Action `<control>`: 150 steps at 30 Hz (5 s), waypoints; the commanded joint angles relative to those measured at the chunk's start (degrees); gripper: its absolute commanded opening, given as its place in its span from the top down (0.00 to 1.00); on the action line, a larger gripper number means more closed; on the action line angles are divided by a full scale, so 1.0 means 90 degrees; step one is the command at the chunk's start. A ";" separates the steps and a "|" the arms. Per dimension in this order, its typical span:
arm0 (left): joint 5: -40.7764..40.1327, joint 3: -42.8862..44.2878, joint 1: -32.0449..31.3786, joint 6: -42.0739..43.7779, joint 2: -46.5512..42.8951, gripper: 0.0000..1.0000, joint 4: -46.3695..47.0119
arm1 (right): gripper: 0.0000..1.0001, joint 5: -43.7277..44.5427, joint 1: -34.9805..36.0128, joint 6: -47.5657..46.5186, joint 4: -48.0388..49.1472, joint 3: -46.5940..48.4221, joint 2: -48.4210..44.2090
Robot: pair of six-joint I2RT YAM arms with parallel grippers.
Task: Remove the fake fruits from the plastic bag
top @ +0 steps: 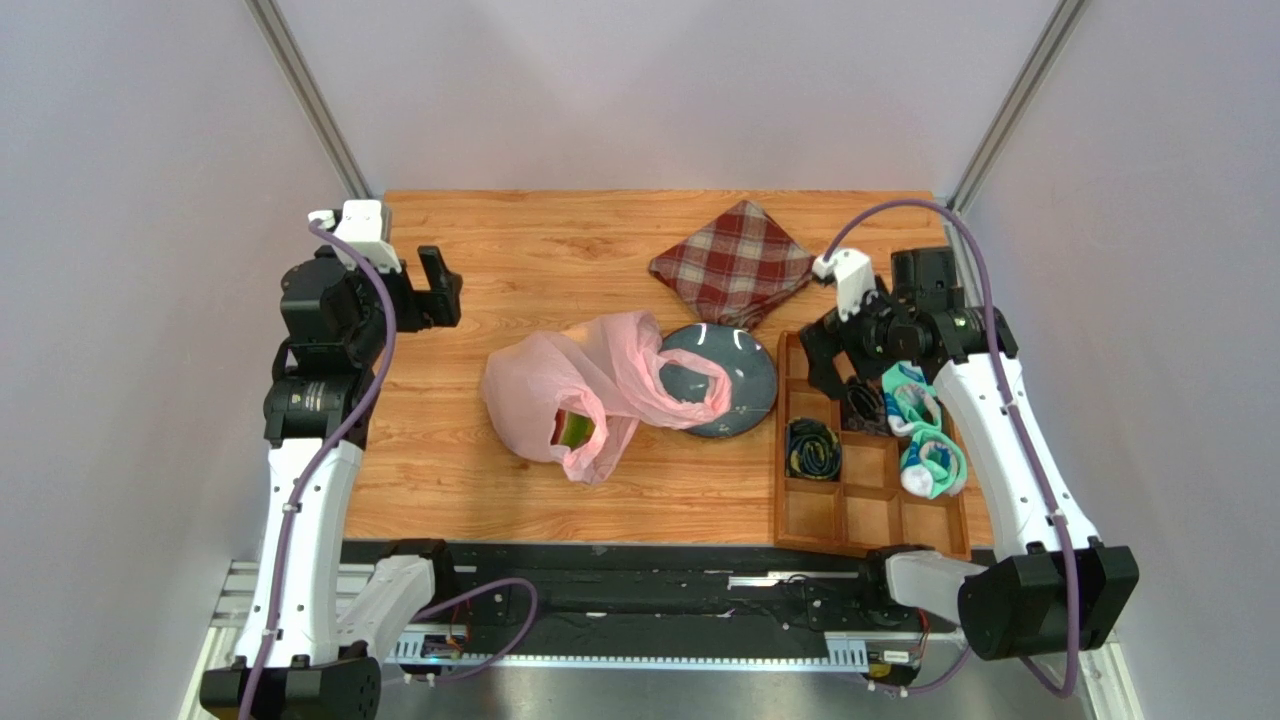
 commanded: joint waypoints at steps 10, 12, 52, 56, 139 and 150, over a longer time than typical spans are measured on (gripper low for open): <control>0.0114 -0.0122 0.0000 -0.0298 -0.0305 0.01 -0.0195 | 0.24 -0.0905 0.2512 -0.2836 -0.1530 -0.1866 0.0150; 0.0143 -0.0132 0.0000 -0.0288 -0.0325 0.01 -0.0224 | 0.25 -0.0885 0.2922 -0.2710 -0.1150 -0.1799 0.0492; 0.4741 0.1391 -0.0156 0.3305 -0.0100 0.03 -0.4363 | 0.21 -0.2359 0.1781 -0.1321 -0.1244 0.1745 0.1285; 0.4996 0.1070 -0.0780 0.3443 -0.0471 0.01 -0.4550 | 0.20 -0.2009 0.2697 -0.2170 -0.1626 0.1601 0.0700; 0.2191 0.3046 -0.1973 0.2320 0.0917 1.00 -0.3015 | 1.00 0.0198 0.3110 0.0883 0.4068 0.1005 0.1776; 0.3368 0.0121 -0.2071 -0.0112 0.0427 1.00 -0.2109 | 0.30 -0.0151 0.3159 0.1032 0.2467 0.1232 0.1138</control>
